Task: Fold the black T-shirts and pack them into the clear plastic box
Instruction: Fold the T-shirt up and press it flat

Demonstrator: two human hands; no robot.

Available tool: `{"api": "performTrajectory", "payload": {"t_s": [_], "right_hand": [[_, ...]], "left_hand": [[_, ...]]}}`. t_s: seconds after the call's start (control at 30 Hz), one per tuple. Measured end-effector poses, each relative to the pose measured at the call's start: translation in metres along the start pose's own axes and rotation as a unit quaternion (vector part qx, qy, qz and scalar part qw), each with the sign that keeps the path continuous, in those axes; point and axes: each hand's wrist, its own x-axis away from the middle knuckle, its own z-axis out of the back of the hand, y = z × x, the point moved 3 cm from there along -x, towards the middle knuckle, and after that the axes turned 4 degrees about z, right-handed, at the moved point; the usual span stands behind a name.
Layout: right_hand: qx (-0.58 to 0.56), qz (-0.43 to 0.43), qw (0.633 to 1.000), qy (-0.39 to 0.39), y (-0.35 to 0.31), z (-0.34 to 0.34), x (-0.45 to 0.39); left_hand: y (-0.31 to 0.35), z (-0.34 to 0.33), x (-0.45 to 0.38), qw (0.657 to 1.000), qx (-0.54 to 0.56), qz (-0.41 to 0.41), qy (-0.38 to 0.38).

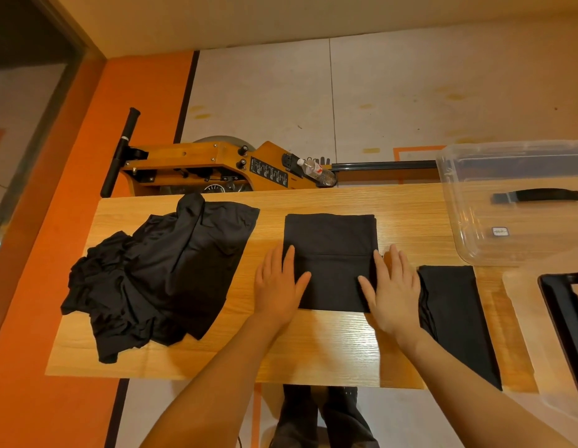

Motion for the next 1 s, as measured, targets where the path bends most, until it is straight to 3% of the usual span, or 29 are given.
{"api": "performTrajectory", "payload": {"t_s": [0.13, 0.27, 0.43, 0.57, 0.8, 1.0], "right_hand": [[-0.063, -0.031, 0.997, 0.027, -0.002, 0.016, -0.044], [-0.075, 0.001, 0.997, -0.014, -0.006, 0.022, -0.083], [-0.157, -0.099, 0.983, 0.004, -0.002, 0.032, -0.120], [-0.156, -0.119, 0.980, -0.035, 0.005, 0.032, -0.143], [-0.170, -0.117, 0.975, -0.083, 0.005, 0.025, -0.148], [-0.172, -0.080, 0.980, -0.051, 0.006, 0.026, -0.141]], "left_hand": [[0.003, 0.027, -0.043, 0.991, 0.112, 0.070, 0.036], [0.005, 0.044, -0.082, 0.995, 0.088, 0.035, 0.012], [0.006, 0.058, -0.110, 0.992, 0.122, 0.042, 0.007], [0.006, 0.056, -0.125, 0.993, 0.107, 0.044, -0.010], [0.007, 0.051, -0.132, 0.992, 0.114, 0.050, -0.007], [0.008, 0.053, -0.128, 0.980, 0.190, 0.052, -0.014]]}}
